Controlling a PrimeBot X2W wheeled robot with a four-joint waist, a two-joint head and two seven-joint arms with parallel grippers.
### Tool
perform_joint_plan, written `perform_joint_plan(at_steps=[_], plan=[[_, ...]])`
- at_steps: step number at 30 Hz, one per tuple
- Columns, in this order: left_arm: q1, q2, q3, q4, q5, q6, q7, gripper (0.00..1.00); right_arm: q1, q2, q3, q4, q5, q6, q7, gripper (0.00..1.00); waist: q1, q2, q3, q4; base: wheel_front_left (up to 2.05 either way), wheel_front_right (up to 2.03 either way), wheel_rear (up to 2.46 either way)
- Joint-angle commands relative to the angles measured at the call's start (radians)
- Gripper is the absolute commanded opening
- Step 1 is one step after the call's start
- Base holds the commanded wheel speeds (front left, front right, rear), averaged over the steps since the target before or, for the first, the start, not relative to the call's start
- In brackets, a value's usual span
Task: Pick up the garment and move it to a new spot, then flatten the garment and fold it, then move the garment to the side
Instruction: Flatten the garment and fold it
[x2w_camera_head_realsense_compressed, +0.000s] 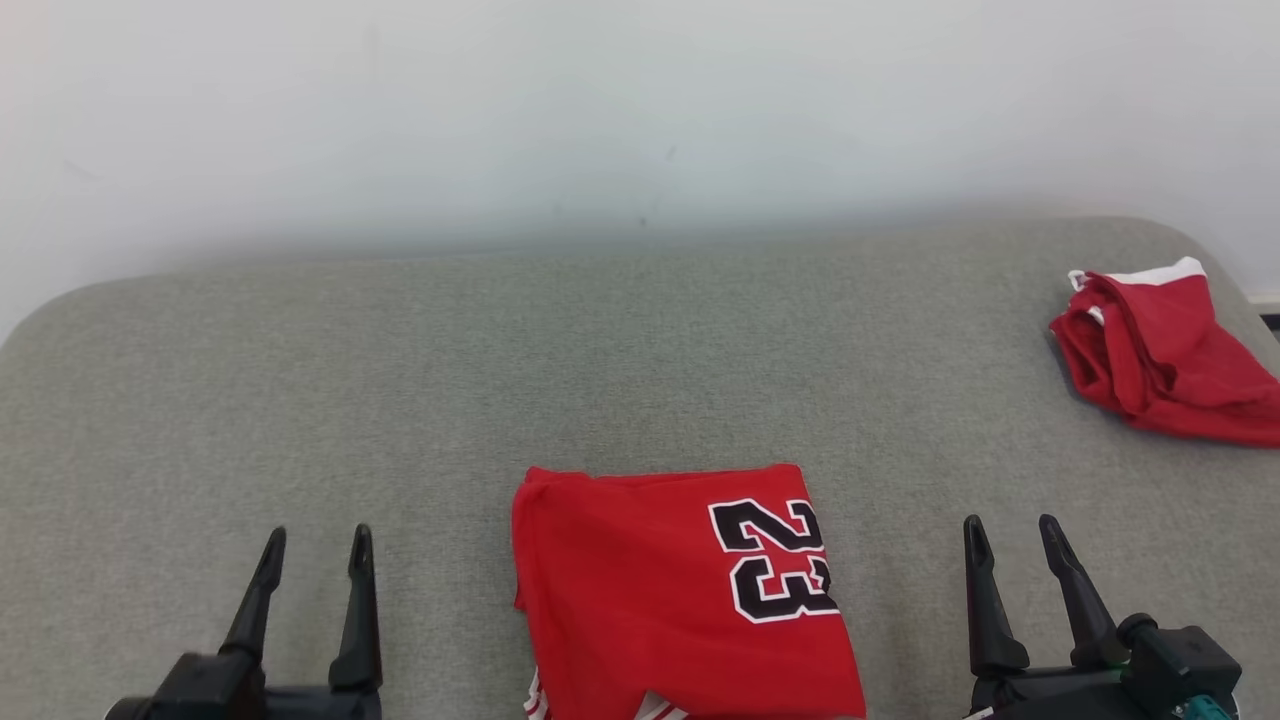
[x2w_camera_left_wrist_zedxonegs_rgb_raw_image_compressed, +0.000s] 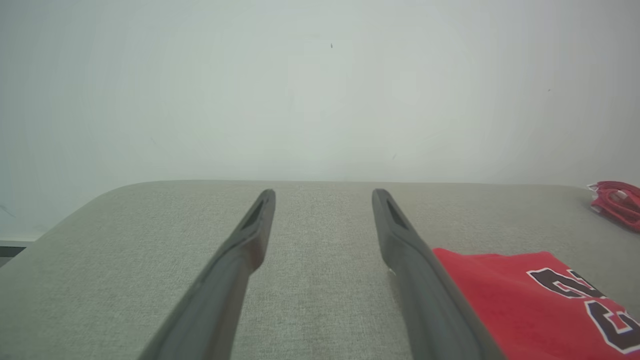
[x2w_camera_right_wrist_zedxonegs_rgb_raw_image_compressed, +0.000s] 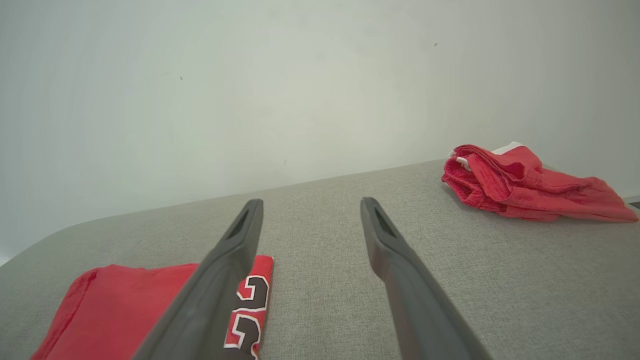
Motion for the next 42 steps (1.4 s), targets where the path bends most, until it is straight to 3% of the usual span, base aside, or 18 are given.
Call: perform_joint_plan(at_steps=[1,12,20,28,35,42], plan=[[0.038,-0.013,0.025,-0.024,0.020,-0.007,-0.003,1.00,0.014,-0.007,-0.003,-0.002,0.005,-0.003,-0.001,1.00,0.0002,0.0000,-0.017,0.022,0.00,0.00,0.00],[0.142,-0.050,0.099,-0.072,0.078,-0.039,-0.003,1.00,0.029,-0.007,-0.006,-0.008,0.004,-0.003,-0.001,1.00,0.0002,0.0000,-0.031,0.054,0.00,0.00,0.00],[0.145,-0.067,0.094,-0.055,0.096,-0.056,-0.003,1.00,0.031,-0.007,-0.006,-0.006,0.004,-0.003,-0.001,1.00,0.0002,0.0000,-0.032,0.066,0.00,0.00,0.00],[0.154,-0.071,-0.126,0.033,0.092,-0.067,-0.003,1.00,0.027,-0.006,0.005,-0.002,0.005,-0.003,-0.001,1.00,0.0002,0.0000,-0.023,0.058,0.00,0.00,0.00],[0.149,-0.030,-0.331,0.121,0.033,-0.067,-0.003,1.00,0.017,-0.011,0.008,0.000,0.012,-0.003,-0.001,1.00,0.0002,0.0000,-0.004,0.038,0.00,0.00,0.00],[0.116,-0.012,-0.399,0.217,-0.031,-0.067,-0.003,1.00,0.005,-0.010,0.005,-0.003,0.011,-0.003,-0.001,1.00,0.0002,0.0000,0.015,0.012,0.00,0.00,0.00]])
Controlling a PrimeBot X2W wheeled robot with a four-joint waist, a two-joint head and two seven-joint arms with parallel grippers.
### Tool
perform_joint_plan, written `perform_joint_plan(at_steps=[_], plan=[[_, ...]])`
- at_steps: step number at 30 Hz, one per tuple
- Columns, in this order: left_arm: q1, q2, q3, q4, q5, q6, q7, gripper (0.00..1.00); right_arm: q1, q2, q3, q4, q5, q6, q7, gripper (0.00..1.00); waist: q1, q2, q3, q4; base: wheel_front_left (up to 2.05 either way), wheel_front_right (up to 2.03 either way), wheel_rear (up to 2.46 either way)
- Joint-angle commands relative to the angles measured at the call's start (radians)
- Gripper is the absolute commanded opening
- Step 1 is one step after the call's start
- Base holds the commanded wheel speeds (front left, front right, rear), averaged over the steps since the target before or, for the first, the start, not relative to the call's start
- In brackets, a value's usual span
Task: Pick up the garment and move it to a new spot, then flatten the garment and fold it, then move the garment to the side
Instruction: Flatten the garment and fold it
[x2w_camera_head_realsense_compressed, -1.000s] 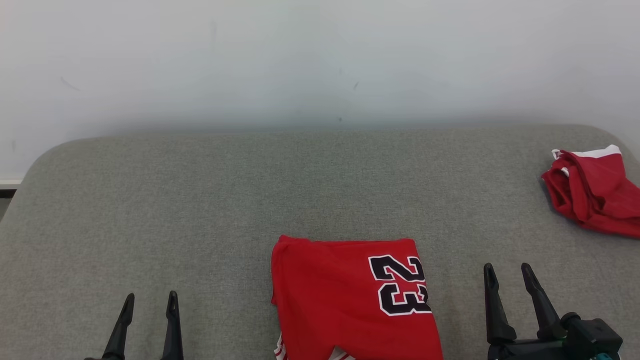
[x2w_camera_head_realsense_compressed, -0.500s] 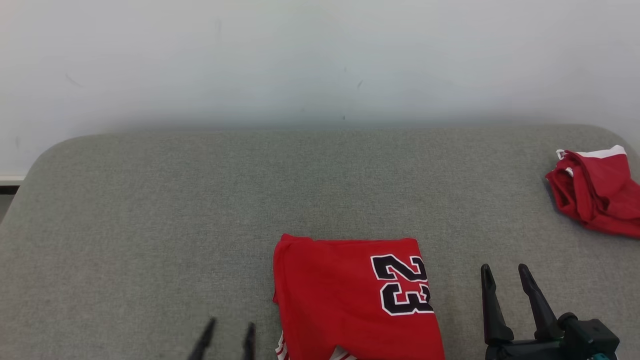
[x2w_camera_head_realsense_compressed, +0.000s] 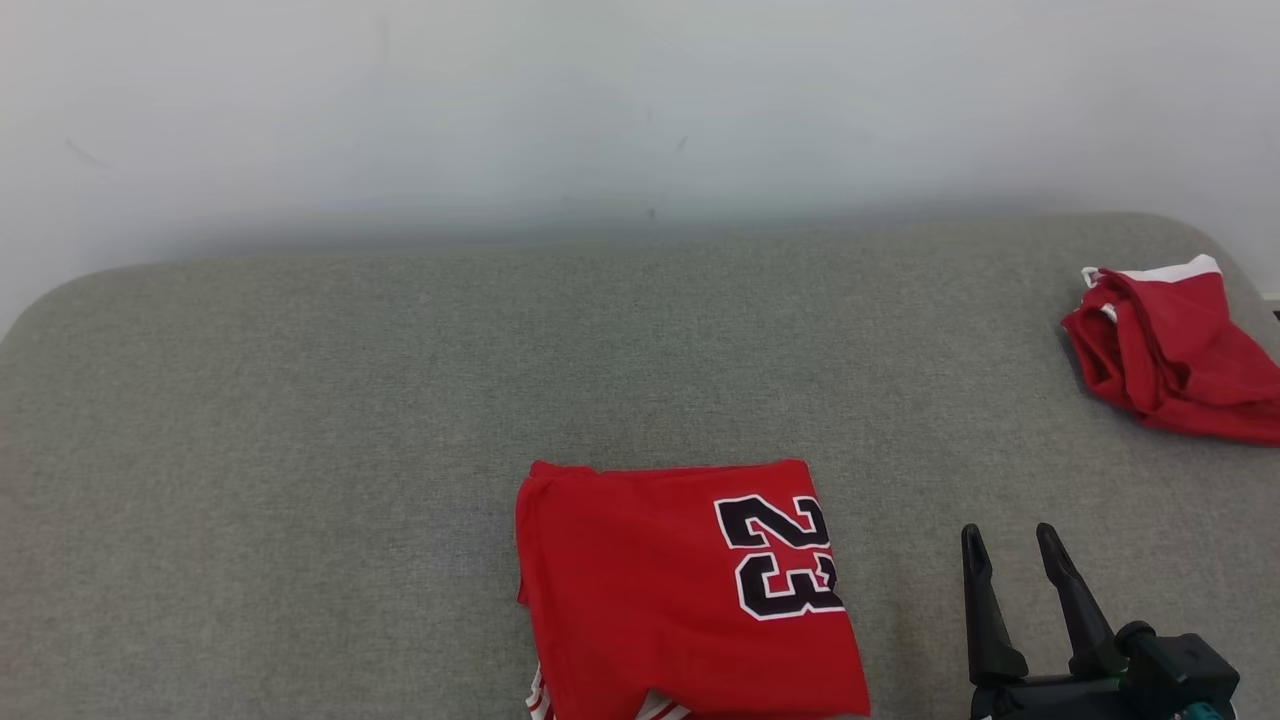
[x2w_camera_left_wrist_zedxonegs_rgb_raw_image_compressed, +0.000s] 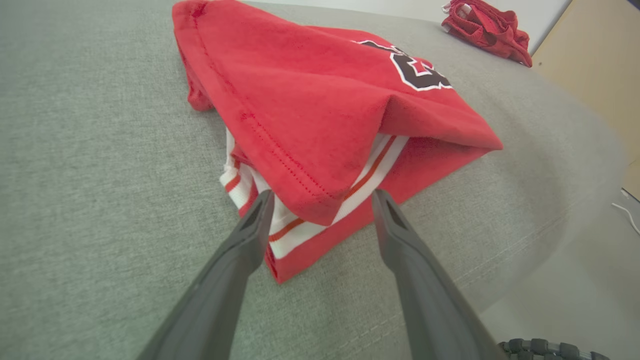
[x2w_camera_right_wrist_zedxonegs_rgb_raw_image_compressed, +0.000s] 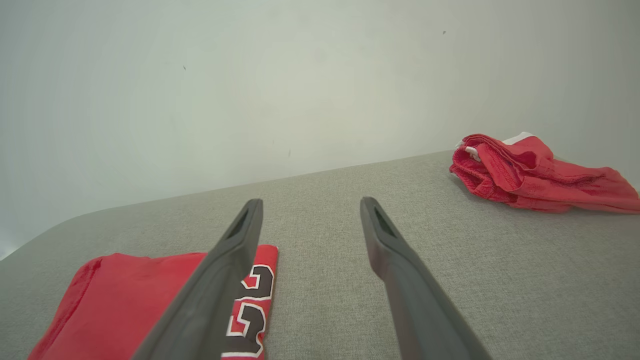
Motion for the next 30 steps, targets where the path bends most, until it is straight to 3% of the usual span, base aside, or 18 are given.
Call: perform_joint_plan(at_steps=[1,12,14,15,29,30], plan=[[-0.011,0.006,-0.006,0.019,-0.014,0.002,-0.003,1.00,-0.010,-0.002,-0.001,-0.001,0.003,-0.003,-0.001,1.00,0.0000,-0.0001,0.009,-0.010,0.00,0.00,0.00],[-0.068,-0.009,-0.029,0.095,-0.040,0.002,-0.003,0.97,-0.015,-0.001,0.000,0.000,-0.003,-0.003,-0.001,1.00,0.0000,-0.0001,0.018,-0.033,0.00,0.00,0.00],[-0.080,-0.012,-0.023,0.086,-0.045,0.002,-0.003,0.36,-0.013,-0.001,-0.002,0.000,-0.005,-0.003,-0.001,1.00,0.0000,-0.0001,0.017,-0.033,0.00,0.00,0.00],[-0.082,-0.011,-0.020,0.082,-0.044,0.002,-0.003,0.00,-0.012,-0.001,-0.003,-0.001,-0.006,-0.003,-0.001,1.00,0.0000,-0.0001,0.017,-0.033,0.00,0.00,0.00],[-0.044,0.049,-0.006,0.021,-0.005,0.002,-0.003,0.00,-0.003,0.003,-0.011,0.004,-0.005,-0.003,-0.001,1.00,0.0000,-0.0001,0.011,-0.004,0.00,0.00,0.00],[-0.039,0.049,-0.010,0.029,-0.006,0.002,-0.003,0.06,-0.003,0.004,-0.010,0.006,-0.005,-0.003,-0.001,1.00,0.0000,-0.0001,0.010,-0.003,0.00,0.00,0.00]])
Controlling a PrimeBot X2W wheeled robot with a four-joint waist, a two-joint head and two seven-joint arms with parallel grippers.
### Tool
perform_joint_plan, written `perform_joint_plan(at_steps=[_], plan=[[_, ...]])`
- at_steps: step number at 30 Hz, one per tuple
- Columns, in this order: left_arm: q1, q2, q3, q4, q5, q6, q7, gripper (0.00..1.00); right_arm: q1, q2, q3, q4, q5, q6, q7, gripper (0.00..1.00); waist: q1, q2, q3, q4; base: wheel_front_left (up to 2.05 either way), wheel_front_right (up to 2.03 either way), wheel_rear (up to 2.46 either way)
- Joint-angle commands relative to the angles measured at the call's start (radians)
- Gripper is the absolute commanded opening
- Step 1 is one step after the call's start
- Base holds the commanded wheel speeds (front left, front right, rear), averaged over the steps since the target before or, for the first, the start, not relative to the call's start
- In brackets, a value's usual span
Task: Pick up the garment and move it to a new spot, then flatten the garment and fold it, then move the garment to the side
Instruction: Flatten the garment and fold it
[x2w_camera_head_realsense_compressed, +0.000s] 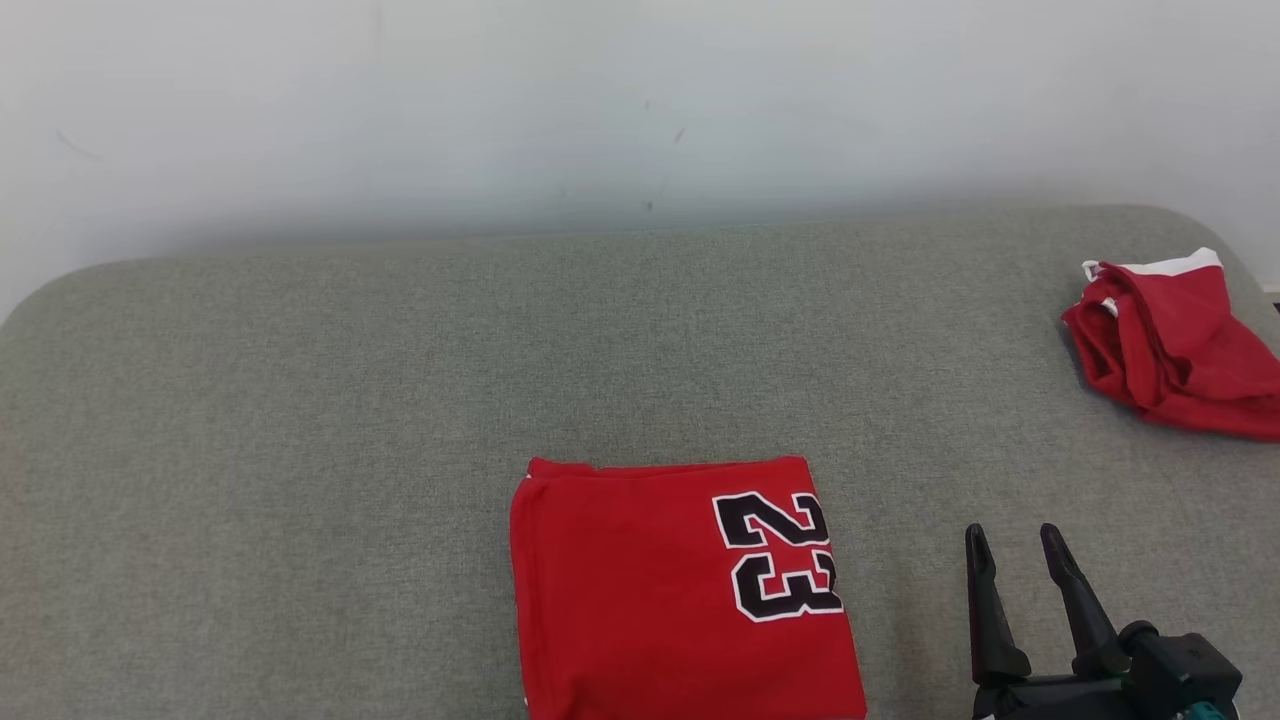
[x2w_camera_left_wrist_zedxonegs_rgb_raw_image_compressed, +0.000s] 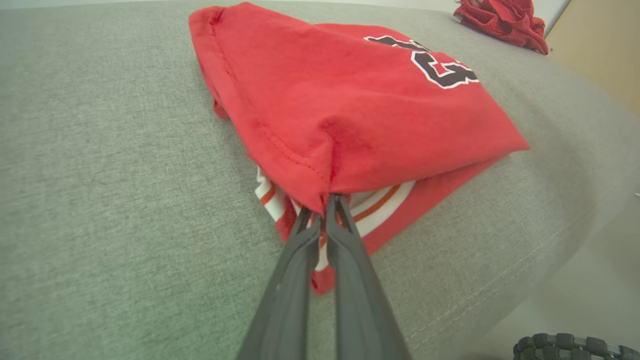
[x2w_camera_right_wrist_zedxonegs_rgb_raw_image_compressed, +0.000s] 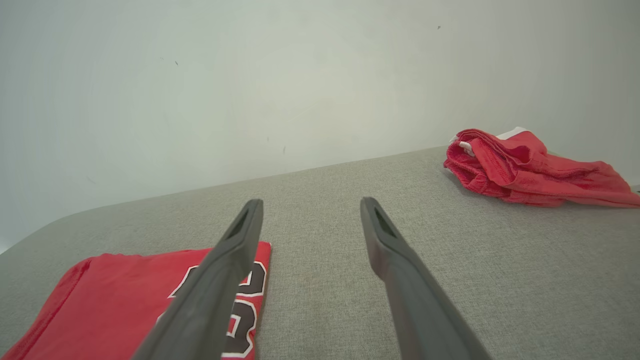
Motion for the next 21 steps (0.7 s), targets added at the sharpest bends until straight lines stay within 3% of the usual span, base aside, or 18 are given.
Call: perform_joint_plan(at_steps=[1,2,3,10,21], plan=[[0.017,0.001,-0.003,0.011,0.010,0.002,-0.003,0.36,0.000,0.001,0.000,0.005,-0.002,-0.003,-0.001,1.00,0.0000,0.0000,-0.002,0.000,0.00,0.00,0.00],[0.016,0.000,-0.002,0.015,0.011,0.002,-0.003,0.86,0.001,0.001,0.000,0.006,-0.003,-0.003,-0.001,1.00,0.0000,0.0000,-0.003,0.001,0.00,0.00,0.00],[0.016,-0.002,0.003,0.016,0.012,0.002,-0.003,1.00,0.002,0.001,-0.001,0.006,-0.003,-0.003,-0.001,1.00,0.0000,0.0000,-0.003,0.001,0.00,0.00,0.00],[0.052,-0.019,0.076,-0.072,0.018,0.007,-0.003,1.00,0.011,-0.004,-0.017,0.007,-0.005,-0.003,-0.001,1.00,0.0000,0.0000,-0.014,0.017,0.00,0.00,0.00],[0.104,-0.014,0.280,-0.221,0.034,0.026,-0.003,1.00,0.017,-0.007,-0.019,0.006,-0.010,-0.003,-0.001,1.00,0.0000,0.0000,-0.044,0.047,0.00,0.00,0.00]])
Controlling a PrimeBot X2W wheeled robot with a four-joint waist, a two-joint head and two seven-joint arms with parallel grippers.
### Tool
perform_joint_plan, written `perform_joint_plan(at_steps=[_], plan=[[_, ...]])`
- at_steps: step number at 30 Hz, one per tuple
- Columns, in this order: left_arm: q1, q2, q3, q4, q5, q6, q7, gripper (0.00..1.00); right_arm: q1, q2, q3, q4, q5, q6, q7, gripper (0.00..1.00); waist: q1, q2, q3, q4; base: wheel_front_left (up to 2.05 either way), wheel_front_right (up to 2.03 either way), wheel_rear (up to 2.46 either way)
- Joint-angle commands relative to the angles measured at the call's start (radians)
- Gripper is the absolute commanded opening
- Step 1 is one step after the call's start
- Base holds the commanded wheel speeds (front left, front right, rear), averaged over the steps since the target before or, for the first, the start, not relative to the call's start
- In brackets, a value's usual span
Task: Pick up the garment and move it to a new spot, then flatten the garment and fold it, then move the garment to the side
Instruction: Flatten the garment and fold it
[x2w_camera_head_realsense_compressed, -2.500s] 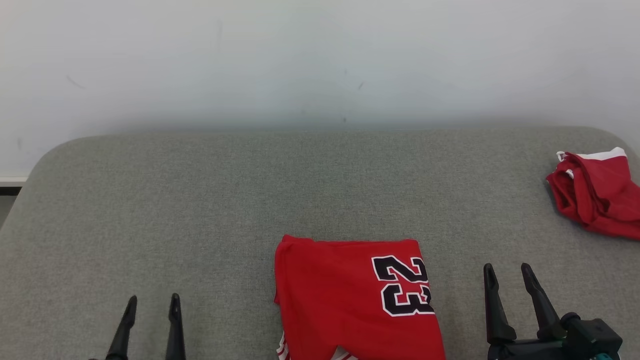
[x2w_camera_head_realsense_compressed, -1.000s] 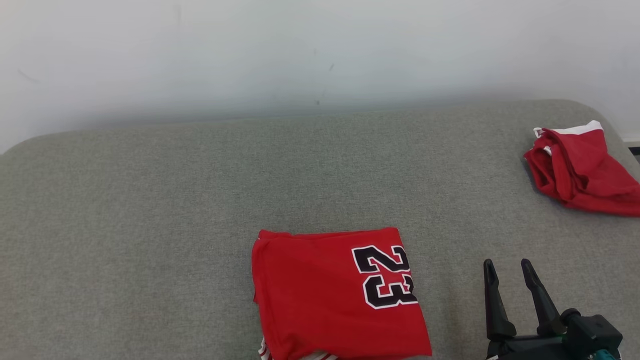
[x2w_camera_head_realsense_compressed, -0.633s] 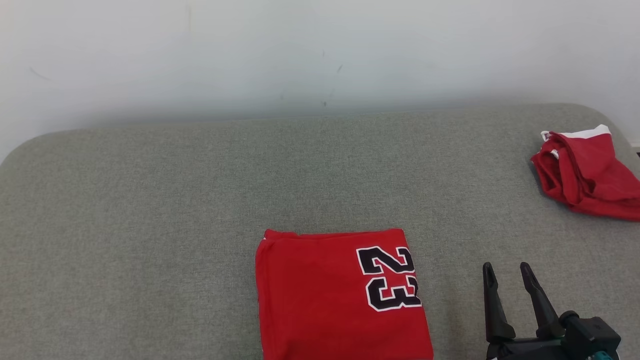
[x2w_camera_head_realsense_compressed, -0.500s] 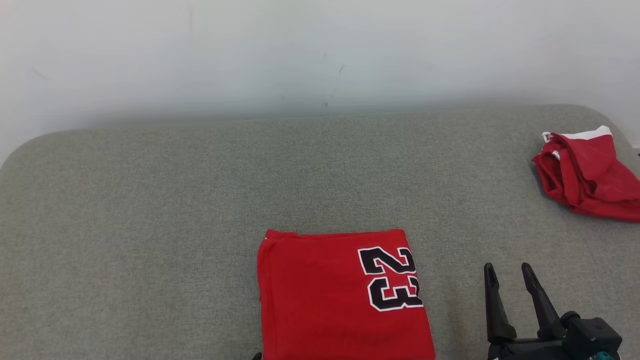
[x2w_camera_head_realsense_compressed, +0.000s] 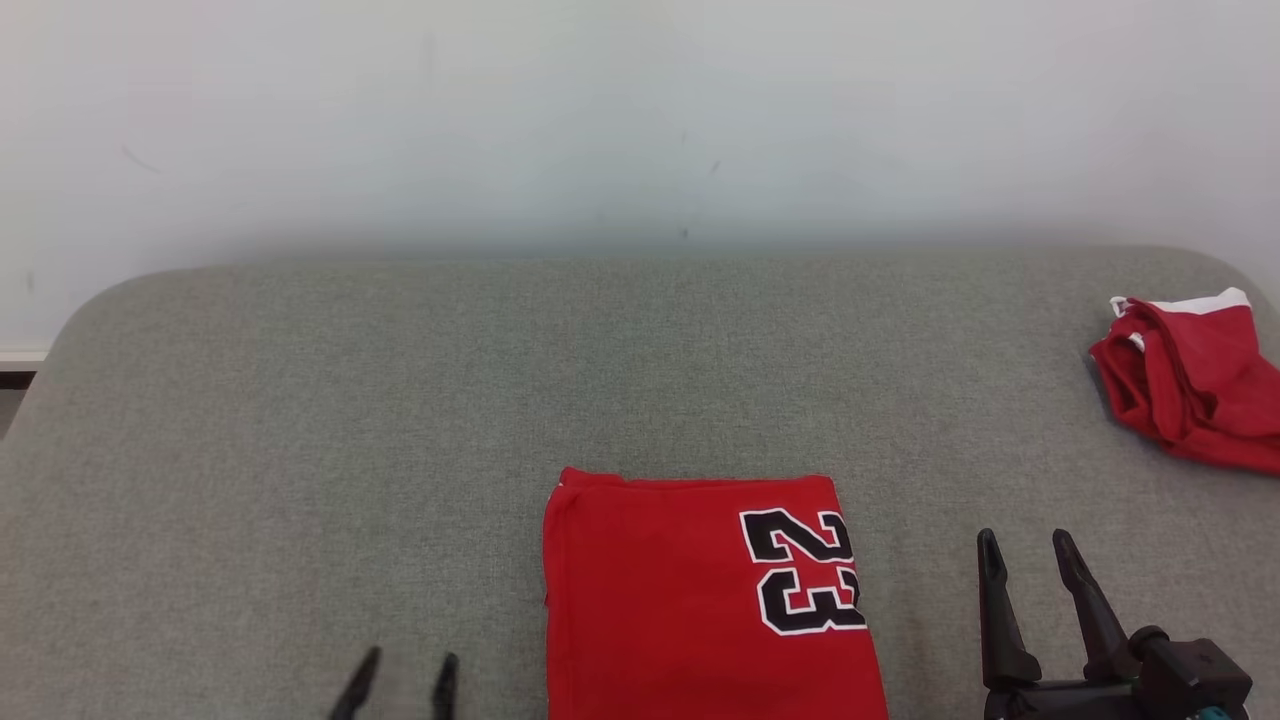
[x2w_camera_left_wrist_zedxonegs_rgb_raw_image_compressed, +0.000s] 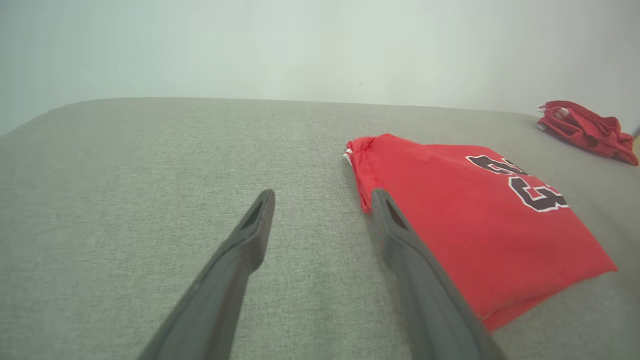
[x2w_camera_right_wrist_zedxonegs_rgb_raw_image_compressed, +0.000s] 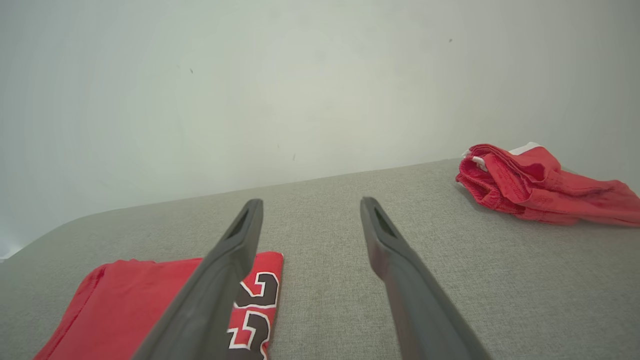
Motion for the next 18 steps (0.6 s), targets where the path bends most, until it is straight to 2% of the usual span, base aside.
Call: perform_joint_plan(at_steps=[1,10,18], plan=[[0.005,0.002,0.020,-0.013,0.007,0.008,-0.003,1.00,0.009,-0.005,0.000,0.000,-0.004,-0.003,-0.001,1.00,0.0000,0.0000,-0.005,0.003,0.00,0.00,0.00],[-0.016,0.013,0.202,-0.088,0.041,0.013,-0.003,1.00,0.003,-0.012,-0.001,-0.014,-0.011,-0.003,-0.001,1.00,0.0000,0.0000,-0.018,-0.003,0.00,0.00,0.00],[-0.005,-0.003,0.270,-0.113,0.082,0.009,-0.003,1.00,0.009,-0.016,0.010,-0.030,-0.023,-0.003,-0.001,1.00,0.0000,0.0000,-0.032,-0.021,0.00,0.00,0.00]])
